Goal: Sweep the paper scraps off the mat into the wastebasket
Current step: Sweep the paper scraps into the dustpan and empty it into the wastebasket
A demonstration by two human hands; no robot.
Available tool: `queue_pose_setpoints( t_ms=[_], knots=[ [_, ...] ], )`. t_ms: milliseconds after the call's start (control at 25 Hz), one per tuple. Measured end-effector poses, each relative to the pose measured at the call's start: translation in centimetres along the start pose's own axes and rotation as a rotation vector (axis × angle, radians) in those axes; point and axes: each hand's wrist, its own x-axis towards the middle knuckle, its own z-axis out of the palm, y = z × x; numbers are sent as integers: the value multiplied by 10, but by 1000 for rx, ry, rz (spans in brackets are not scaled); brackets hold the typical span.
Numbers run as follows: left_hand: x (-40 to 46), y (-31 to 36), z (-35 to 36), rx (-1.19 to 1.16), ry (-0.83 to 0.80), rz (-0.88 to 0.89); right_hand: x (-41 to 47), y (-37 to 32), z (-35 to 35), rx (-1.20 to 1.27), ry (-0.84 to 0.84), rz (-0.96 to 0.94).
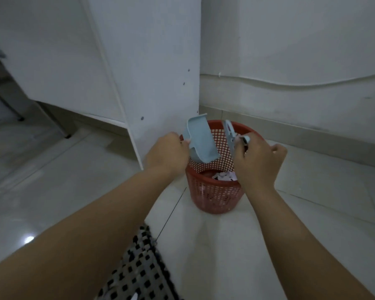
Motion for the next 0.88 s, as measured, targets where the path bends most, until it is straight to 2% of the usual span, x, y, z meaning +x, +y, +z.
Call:
queue_pose_setpoints(
  t_ms=[80, 160, 280, 360, 440, 560, 600, 720, 880],
  knots=[
    [-13, -25, -25, -34, 95, 1, -13, -27, -10, 58, 127, -147],
    [-33, -56, -50, -42, 187, -16, -39, -60, -15, 72, 204, -409],
    [-78, -112, -90, -8, 289, -98, -89, -104, -15, 207, 163, -722],
    [-108, -157, -113, 41, 273, -157, -118, -129, -4, 297, 8, -819],
    [-142, -210, -131, 97, 178, -263, -149, -157, 16, 296, -232, -868],
    [-197, -288, -141, 129, -14, -454, -193, -195, 63, 37, -724, -897],
    [-215, -311, -143, 132, -46, -504, -206, -203, 78, -66, -843, -892],
    [-263, -366, -152, 139, -28, -578, -239, -215, 105, -233, -988, -842],
    [-304, -426, -165, 159, 19, -613, -288, -225, 103, -183, -1089, -705]
  ],
)
